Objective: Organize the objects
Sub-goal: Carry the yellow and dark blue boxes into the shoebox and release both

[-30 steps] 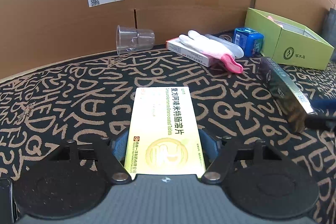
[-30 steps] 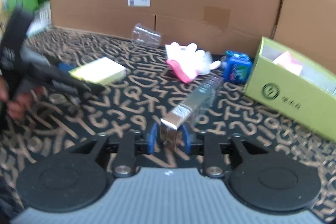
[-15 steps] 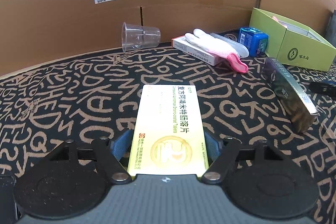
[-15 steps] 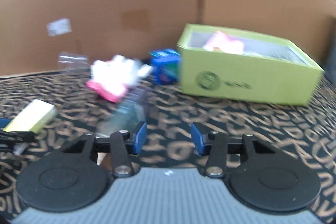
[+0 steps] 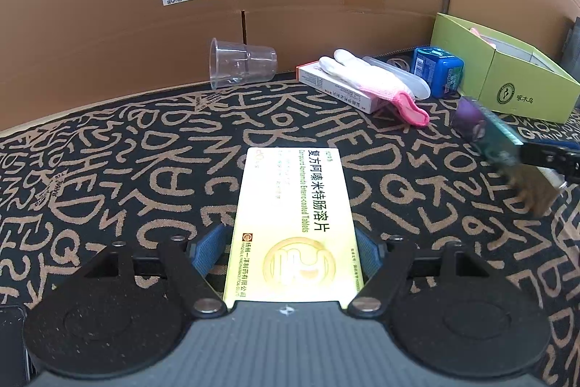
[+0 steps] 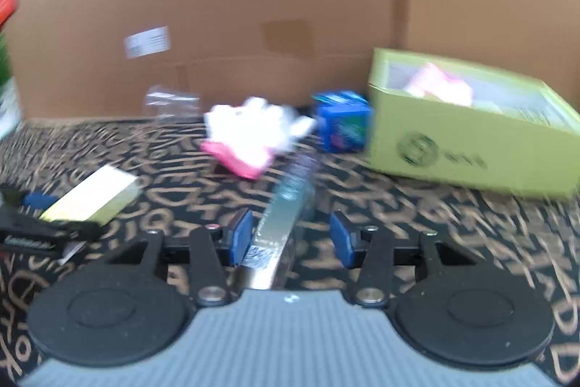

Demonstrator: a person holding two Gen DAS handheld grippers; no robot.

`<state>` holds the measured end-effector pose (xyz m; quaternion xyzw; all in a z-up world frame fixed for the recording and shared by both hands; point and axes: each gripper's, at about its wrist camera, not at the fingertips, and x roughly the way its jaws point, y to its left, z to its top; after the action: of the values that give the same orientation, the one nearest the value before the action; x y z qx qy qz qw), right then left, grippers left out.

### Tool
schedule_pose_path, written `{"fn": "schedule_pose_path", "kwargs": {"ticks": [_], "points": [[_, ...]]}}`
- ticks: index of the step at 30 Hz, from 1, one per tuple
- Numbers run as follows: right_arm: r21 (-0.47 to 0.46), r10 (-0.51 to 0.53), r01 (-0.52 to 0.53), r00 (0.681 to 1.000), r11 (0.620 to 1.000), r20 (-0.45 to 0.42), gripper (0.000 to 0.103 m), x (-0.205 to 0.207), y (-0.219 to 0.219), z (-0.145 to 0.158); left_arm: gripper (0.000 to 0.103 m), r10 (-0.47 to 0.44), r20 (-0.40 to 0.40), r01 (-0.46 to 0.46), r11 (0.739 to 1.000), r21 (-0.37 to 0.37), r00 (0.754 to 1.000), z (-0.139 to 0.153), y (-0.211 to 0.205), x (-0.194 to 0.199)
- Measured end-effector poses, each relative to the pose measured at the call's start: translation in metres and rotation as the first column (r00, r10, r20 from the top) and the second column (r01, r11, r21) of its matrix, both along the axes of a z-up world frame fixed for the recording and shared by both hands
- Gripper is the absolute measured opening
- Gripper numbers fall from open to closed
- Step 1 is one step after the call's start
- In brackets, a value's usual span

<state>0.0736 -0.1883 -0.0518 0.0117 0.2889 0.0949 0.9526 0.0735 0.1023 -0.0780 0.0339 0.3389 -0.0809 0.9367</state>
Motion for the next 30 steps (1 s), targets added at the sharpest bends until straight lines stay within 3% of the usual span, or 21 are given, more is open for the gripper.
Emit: {"fn": "schedule_pose_path", "kwargs": {"ticks": [4,7,9,11,13,18,22,23,25,30], "points": [[-0.074,-0.134,0.134,0.991,0.988,0.004,0.047,-0.004,-0.026,0.000,0.079,-0.005,0.009,0.005,1.000,0.012,1.000,0.000,-0.004,0.005],[-0.056,-0.079,0.081,0.996,0.995,0.035,0.047,-0.010,-0.025,0.007,0.079,-0.005,0.003,0.005,1.000,0.013,1.000,0.001,-0.008,0.011],[-0.128,-0.032,0.038,0.998,0.991,0.051,0.052,-0.009,-0.010,0.008,0.078,-0.020,0.006,0.020,1.000,0.019,1.000,0.001,-0.009,0.013],[-0.209,0.005,0.006,0.999,0.978,0.049,0.053,-0.001,0.004,0.002,0.069,-0.047,0.010,0.046,0.999,0.022,0.999,0.002,-0.011,0.013],[-0.227,0.016,-0.012,1.000,0.974,0.019,0.053,0.013,0.009,-0.004,0.069,-0.062,0.004,0.062,0.998,0.019,0.998,0.003,-0.012,0.014],[-0.195,0.023,-0.030,0.999,0.980,-0.040,0.053,0.025,0.003,-0.015,0.072,-0.082,0.021,0.081,0.995,0.057,0.996,0.001,-0.020,0.020],[-0.142,0.006,-0.014,0.998,0.990,-0.056,0.053,0.031,-0.007,-0.018,0.069,-0.081,0.012,0.081,0.996,0.038,0.997,0.001,-0.022,0.027],[-0.133,0.004,-0.013,0.998,0.991,-0.062,0.044,0.033,-0.008,-0.019,0.069,-0.078,0.008,0.078,0.996,0.041,0.997,0.002,-0.023,0.027],[-0.084,0.008,-0.015,0.997,0.996,-0.075,0.040,0.034,-0.014,-0.023,0.069,-0.069,0.003,0.069,0.997,0.047,0.998,0.003,-0.025,0.026],[-0.009,0.010,-0.010,0.998,1.000,-0.070,0.038,0.023,-0.025,-0.019,0.069,-0.140,-0.013,0.139,0.990,-0.020,0.990,0.016,-0.042,0.018]]}}
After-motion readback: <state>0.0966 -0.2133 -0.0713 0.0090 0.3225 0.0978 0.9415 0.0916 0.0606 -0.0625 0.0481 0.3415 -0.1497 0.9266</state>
